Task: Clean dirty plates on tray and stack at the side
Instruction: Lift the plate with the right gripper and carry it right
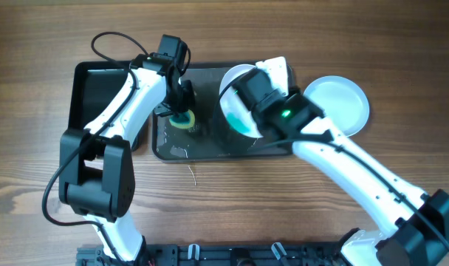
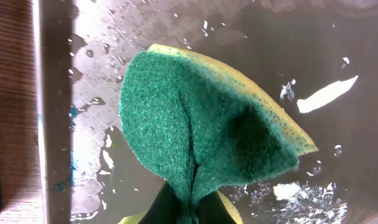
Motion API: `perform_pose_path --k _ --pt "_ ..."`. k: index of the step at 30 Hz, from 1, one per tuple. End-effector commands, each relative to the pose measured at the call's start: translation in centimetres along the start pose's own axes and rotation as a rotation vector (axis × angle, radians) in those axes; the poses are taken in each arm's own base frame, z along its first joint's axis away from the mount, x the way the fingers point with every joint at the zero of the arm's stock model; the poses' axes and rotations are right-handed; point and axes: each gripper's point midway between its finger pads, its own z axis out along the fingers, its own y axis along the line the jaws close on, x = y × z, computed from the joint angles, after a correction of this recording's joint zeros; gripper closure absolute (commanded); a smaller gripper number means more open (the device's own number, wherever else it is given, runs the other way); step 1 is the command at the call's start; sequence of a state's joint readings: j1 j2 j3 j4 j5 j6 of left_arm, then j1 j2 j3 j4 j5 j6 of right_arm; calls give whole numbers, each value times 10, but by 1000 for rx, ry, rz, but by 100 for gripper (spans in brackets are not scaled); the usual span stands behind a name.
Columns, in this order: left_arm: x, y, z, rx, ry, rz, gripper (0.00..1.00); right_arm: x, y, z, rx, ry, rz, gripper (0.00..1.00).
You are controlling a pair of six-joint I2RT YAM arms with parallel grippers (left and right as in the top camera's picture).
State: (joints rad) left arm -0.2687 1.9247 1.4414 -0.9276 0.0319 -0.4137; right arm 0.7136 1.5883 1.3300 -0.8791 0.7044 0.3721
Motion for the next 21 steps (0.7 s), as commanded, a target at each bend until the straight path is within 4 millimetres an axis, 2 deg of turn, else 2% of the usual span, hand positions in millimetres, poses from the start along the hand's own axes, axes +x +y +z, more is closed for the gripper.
perform_pose_path --k 1,6,13,21 --pt "-4 -13 -15 41 -36 8 96 -28 -38 -34 290 -194 -24 96" --pt "-4 -14 -15 41 -37 9 96 -40 -48 -60 440 -307 -44 96" --pt "-4 -14 -15 41 -37 9 96 -51 -58 -84 568 -404 -31 96" --pt "-4 -14 -15 41 -37 9 96 -54 -54 -84 544 -413 -1 96"
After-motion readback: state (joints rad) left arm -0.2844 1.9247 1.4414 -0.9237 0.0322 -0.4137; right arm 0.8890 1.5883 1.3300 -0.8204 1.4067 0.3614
